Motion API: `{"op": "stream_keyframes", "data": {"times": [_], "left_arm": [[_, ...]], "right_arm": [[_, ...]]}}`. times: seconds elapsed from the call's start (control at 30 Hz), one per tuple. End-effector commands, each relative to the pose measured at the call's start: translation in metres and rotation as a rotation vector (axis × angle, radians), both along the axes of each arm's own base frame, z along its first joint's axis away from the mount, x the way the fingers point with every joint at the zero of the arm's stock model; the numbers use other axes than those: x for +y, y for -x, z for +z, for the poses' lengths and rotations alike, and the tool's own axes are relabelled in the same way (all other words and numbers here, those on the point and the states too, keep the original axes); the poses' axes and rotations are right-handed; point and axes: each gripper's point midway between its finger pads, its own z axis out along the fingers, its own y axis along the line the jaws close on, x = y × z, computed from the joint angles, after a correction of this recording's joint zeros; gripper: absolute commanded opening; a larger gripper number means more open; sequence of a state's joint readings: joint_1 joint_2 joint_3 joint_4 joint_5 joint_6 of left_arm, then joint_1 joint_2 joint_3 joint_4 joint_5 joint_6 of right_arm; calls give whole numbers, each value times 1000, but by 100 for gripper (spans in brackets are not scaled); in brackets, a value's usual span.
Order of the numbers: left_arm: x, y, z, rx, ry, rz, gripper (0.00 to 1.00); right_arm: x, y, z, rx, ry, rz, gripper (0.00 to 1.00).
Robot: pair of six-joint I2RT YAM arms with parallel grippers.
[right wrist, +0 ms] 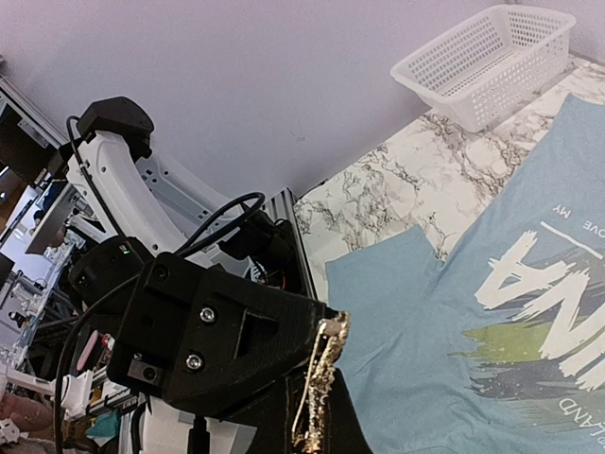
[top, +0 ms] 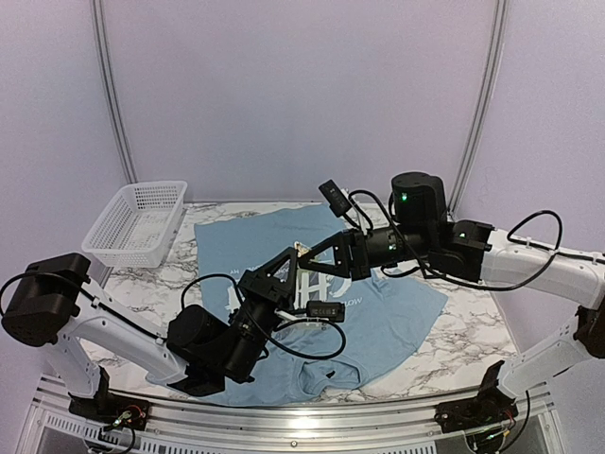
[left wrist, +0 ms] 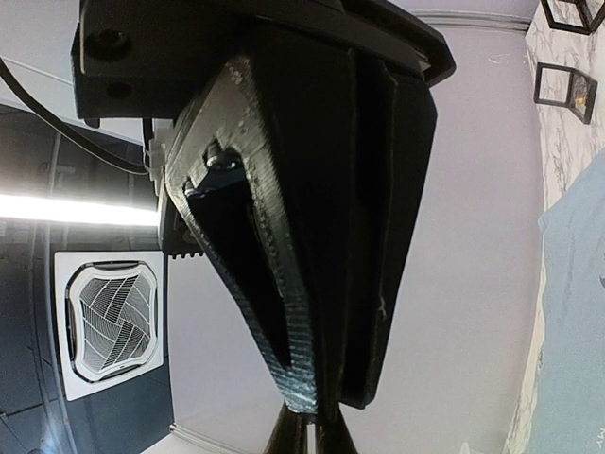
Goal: Pin the brooch onto the clothing
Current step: Pass from the left arm to the right
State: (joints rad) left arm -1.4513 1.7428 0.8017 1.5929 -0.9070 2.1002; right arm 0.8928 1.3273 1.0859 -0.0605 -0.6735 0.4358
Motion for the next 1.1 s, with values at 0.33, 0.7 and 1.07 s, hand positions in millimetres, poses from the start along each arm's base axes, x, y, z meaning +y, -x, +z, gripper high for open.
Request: {"op": "stream_keyframes", "data": {"times": [0.33,0.7,1.07], "left_arm": [[14,5,23,-78,69,31,0],[18,3,21,-49,88,48,16],[37,-11,16,43,177,110,51]], "right_arm": [[0,-9,25,-66,-47,-56,0],[0,-13,22,-70,-40,-69,0],[-3,-12,26,-107,-50,-64,0]]}}
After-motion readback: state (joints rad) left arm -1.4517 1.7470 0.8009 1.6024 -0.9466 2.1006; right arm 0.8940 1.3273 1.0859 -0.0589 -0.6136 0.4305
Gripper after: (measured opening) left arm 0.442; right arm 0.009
